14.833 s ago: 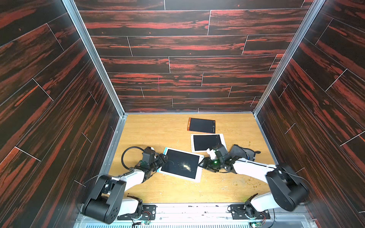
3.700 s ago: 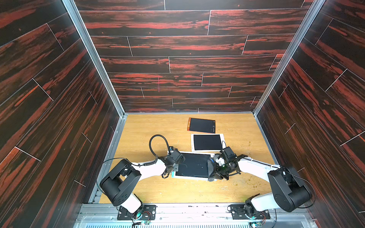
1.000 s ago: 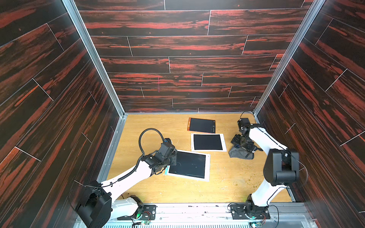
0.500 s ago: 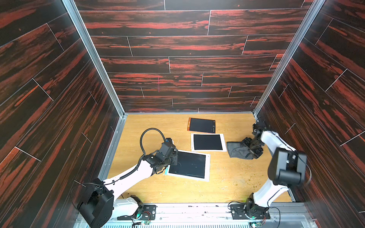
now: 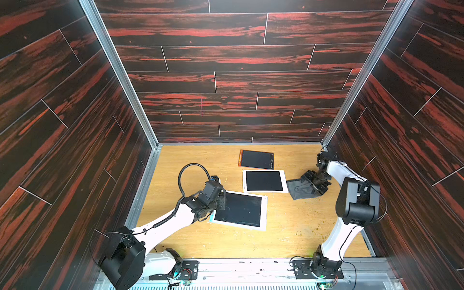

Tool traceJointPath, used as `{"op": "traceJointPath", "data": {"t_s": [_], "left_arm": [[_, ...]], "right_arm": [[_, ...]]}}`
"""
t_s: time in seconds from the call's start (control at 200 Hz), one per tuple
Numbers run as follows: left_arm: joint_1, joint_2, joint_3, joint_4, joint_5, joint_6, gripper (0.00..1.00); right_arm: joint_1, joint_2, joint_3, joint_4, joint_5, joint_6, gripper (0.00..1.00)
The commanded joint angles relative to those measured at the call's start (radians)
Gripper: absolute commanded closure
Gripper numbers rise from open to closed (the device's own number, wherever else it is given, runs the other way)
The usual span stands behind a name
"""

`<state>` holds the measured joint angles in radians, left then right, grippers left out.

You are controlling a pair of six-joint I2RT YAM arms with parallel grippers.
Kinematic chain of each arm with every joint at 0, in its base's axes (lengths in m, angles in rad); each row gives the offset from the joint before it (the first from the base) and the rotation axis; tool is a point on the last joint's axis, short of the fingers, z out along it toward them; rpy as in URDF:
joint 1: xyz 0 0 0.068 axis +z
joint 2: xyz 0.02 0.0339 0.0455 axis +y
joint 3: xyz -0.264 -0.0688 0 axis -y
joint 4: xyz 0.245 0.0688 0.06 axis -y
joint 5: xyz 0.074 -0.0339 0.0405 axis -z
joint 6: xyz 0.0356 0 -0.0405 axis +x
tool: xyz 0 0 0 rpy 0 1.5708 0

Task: Wipe the drawing tablet
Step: Pick up the cleaning item at the center of the board.

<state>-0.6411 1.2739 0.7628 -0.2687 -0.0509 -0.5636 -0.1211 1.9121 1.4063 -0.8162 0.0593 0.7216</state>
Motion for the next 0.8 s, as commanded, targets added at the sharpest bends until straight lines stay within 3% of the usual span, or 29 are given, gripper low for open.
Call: {"op": "traceJointPath", "data": {"t_s": [0.0, 0.506, 0.696, 0.797], "left_arm": [[0.006, 0.007, 0.011, -0.017, 0.007, 0.019, 0.6], [0.012, -0.017, -0.003, -0.025, 0.01, 0.015, 0.6], [0.015, -0.023, -0.007, -0.032, 0.009, 0.018, 0.6], [0.017, -0.031, -0.017, -0.029, 0.011, 0.016, 0.6]], "right_arm": [[0.017, 0.03, 0.053, -0.049, -0.004, 0.007, 0.08], [0.102, 0.311, 0.238, -0.139, 0.038, -0.01, 0.08], [0.11, 0.296, 0.178, -0.114, 0.019, -0.035, 0.23], [0.113, 0.238, 0.076, -0.054, -0.005, -0.056, 0.37]]}}
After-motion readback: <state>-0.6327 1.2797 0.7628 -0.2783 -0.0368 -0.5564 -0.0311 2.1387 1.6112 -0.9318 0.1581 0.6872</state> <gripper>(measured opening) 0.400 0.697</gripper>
